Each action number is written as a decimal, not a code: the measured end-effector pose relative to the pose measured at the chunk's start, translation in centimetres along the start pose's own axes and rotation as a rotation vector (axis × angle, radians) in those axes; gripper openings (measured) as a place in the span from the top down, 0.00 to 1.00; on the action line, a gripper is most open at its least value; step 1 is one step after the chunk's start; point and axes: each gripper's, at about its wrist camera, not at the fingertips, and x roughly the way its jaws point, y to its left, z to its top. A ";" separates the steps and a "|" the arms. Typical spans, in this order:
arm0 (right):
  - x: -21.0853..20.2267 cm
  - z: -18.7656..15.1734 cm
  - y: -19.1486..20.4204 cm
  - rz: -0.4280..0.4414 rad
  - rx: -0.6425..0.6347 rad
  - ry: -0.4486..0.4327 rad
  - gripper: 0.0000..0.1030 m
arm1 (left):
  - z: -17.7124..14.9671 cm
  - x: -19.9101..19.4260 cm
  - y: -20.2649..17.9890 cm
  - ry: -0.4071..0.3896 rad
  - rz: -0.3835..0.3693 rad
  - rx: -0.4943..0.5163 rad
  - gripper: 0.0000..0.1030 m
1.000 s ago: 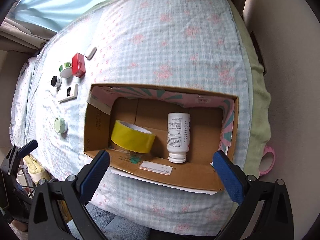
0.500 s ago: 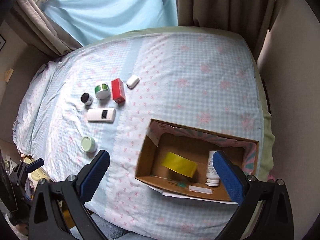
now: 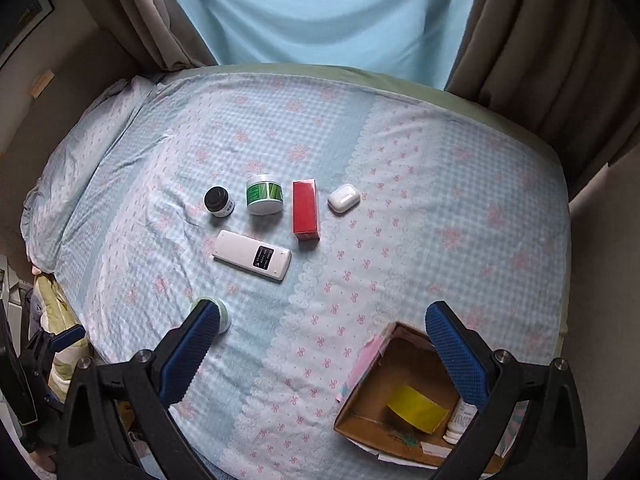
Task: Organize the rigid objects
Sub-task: 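Move both tools back over the remaining objects on the bed, then grasp the pale green lid with the left tool while the right tool grasps the red box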
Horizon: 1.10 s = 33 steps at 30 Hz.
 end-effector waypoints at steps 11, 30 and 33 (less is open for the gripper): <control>14.9 6.7 2.9 0.021 -0.064 0.197 0.00 | -2.4 11.7 4.7 0.152 0.062 -0.138 0.00; 34.2 9.9 2.9 -0.022 -0.157 0.429 0.07 | -1.9 25.3 2.7 0.184 0.113 -0.096 0.00; 35.2 10.4 3.0 -0.019 -0.152 0.433 0.07 | -1.2 26.1 2.9 0.186 0.120 -0.102 0.06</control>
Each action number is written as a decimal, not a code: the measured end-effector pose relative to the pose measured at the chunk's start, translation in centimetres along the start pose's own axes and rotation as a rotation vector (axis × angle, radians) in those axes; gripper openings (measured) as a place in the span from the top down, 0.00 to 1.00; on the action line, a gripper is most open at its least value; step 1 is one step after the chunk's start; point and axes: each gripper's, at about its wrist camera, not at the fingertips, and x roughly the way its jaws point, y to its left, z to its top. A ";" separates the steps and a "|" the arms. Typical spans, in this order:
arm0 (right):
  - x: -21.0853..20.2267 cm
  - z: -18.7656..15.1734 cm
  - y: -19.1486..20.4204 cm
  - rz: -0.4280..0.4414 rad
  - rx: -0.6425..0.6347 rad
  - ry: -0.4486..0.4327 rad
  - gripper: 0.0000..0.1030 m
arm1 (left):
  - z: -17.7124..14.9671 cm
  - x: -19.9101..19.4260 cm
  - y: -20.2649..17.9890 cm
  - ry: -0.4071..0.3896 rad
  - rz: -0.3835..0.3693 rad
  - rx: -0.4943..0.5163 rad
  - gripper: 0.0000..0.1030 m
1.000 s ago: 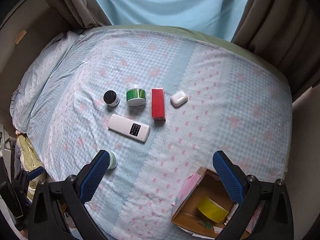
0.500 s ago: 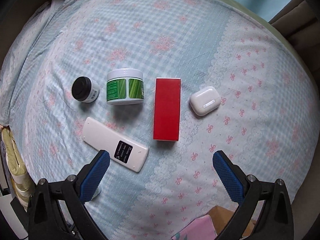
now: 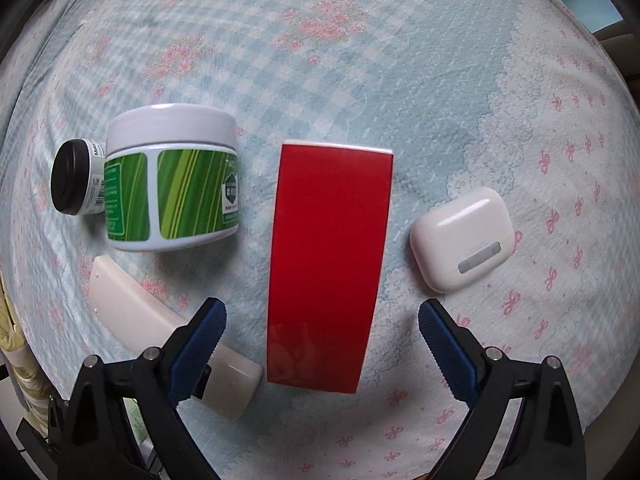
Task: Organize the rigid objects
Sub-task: 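Grasp the pale green lid with the left tool while the right tool grasps the red box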
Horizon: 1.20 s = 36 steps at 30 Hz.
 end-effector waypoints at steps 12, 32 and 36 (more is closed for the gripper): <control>1.1 3.2 -0.7 -0.036 0.020 0.038 0.40 | 2.0 1.9 -1.8 0.025 0.011 0.004 0.26; -2.5 0.7 -0.6 0.003 0.022 -0.046 0.63 | 0.8 -1.0 0.3 -0.021 -0.037 0.003 0.34; -4.3 -1.3 0.1 0.035 0.021 -0.070 0.63 | 0.7 -3.2 0.5 -0.046 -0.050 0.010 0.34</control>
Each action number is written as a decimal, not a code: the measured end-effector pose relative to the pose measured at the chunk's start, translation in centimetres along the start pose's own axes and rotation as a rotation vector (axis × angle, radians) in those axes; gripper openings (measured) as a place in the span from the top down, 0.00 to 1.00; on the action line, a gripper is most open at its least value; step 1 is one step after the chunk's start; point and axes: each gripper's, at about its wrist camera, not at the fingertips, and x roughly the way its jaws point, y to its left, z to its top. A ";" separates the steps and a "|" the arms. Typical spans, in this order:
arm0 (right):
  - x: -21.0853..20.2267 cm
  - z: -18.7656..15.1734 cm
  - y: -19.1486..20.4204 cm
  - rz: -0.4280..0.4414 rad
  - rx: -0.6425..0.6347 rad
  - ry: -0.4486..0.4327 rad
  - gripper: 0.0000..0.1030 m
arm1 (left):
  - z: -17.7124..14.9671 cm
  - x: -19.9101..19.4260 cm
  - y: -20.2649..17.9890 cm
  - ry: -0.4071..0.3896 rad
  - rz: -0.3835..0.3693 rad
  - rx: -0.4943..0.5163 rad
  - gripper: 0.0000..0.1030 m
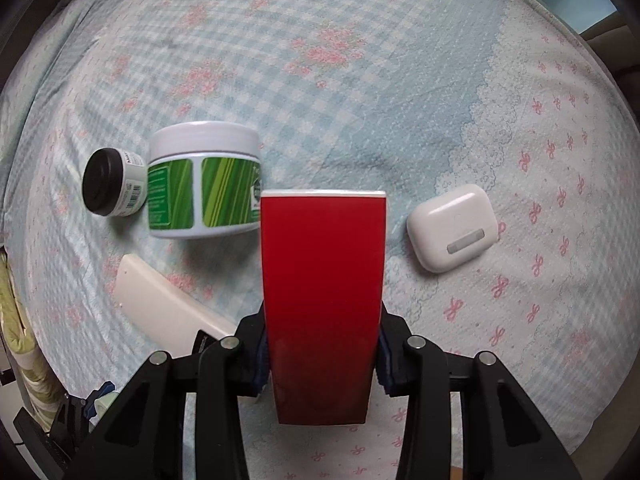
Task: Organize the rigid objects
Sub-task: 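Grasp the pale green lid with the left tool while the right tool grasps the red box, then carry the green lid and red box into the cardboard box and release both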
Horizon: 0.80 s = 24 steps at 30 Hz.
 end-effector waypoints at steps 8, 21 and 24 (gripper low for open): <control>-7.2 -5.4 0.3 0.106 0.058 -0.097 0.63 | 1.3 -7.8 -1.2 -0.116 -0.005 0.053 0.34; -20.7 -19.1 -3.8 0.185 0.246 -0.344 0.63 | 2.7 -18.8 -9.8 -0.183 -0.151 0.287 0.34; -22.8 -22.8 -5.7 0.161 0.274 -0.389 0.63 | 2.3 -20.8 -13.1 -0.209 -0.178 0.355 0.34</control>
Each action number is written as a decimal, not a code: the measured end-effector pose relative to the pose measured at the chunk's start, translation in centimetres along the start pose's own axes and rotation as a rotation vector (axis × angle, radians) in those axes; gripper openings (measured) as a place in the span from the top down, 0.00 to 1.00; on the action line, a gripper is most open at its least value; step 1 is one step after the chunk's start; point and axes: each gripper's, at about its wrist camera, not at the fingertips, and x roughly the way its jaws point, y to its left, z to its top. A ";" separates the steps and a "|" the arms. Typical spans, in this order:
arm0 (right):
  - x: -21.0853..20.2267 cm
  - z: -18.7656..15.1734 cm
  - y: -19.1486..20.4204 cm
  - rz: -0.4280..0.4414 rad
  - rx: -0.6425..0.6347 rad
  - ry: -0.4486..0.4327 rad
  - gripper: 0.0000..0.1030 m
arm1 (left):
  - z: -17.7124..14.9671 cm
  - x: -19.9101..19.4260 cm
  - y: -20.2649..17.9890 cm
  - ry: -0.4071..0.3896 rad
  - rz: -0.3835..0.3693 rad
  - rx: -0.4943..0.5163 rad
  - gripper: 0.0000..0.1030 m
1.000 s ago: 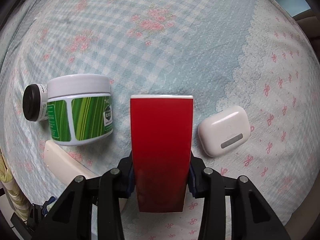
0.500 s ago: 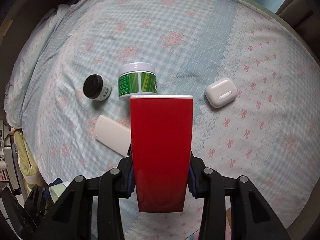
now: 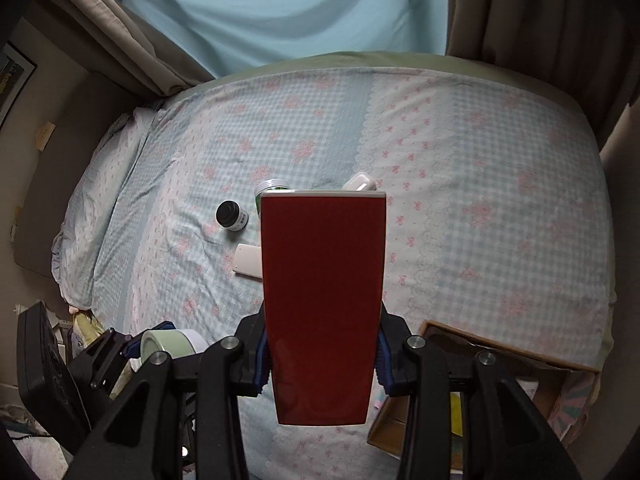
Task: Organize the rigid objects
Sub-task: 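Carry the green lid and red box into the cardboard box and release both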
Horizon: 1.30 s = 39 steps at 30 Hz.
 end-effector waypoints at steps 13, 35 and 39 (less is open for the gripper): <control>-9.8 -11.0 -12.6 -0.109 0.211 -0.100 0.63 | 1.5 -1.0 -13.9 -0.052 -0.099 0.164 0.34; -3.9 -20.1 -27.8 -0.097 0.529 0.022 0.63 | 4.0 13.7 -27.2 0.166 -0.166 0.287 0.34; -1.4 -20.3 -28.6 -0.073 0.557 0.058 0.63 | 3.6 17.0 -27.8 0.228 -0.170 0.252 0.34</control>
